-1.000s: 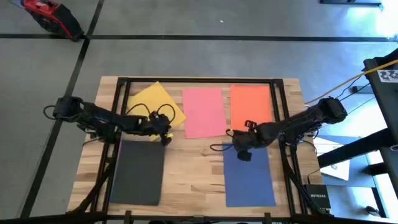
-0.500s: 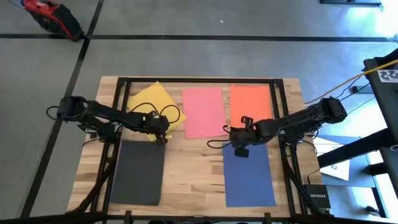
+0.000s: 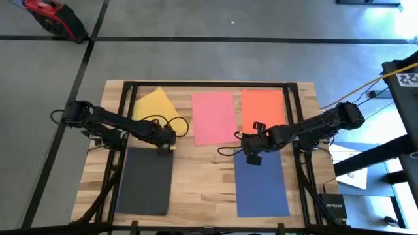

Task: Organize paper
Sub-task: Adjust the yellow paper on the table

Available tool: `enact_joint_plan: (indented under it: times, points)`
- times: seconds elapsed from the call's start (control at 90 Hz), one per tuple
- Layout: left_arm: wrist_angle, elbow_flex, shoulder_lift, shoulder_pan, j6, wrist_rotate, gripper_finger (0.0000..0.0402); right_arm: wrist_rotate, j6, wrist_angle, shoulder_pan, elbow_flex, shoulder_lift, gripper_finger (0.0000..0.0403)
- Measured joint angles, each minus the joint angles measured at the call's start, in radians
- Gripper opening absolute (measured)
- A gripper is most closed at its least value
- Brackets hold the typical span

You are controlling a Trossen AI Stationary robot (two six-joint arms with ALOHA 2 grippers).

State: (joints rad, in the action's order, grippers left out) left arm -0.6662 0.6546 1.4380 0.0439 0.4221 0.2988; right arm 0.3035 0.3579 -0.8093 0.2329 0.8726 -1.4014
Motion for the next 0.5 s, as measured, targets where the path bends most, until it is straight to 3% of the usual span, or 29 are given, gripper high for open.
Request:
enact_joint_plan:
  times: [0.1, 0.2, 0.356, 0.5]
  points:
    - [0.022, 0.056, -0.008, 0.009, 0.067, -0.001, 0.0, 0.0, 0.0, 0.001, 0.0, 0.0, 0.0, 0.0]
    - [0.014, 0.094, -0.009, -0.013, 0.178, 0.07, 0.0, 0.002, 0.0, 0.002, 0.001, 0.0, 0.0, 0.0]
    - [0.017, 0.074, -0.009, -0.151, 0.355, 0.122, 0.0, 0.012, -0.001, 0.017, 0.001, 0.0, 0.0, 0.0]
    - [0.031, 0.044, 0.003, -0.286, 0.408, 0.206, 0.0, 0.019, -0.01, 0.043, 0.001, 0.0, 0.0, 0.0]
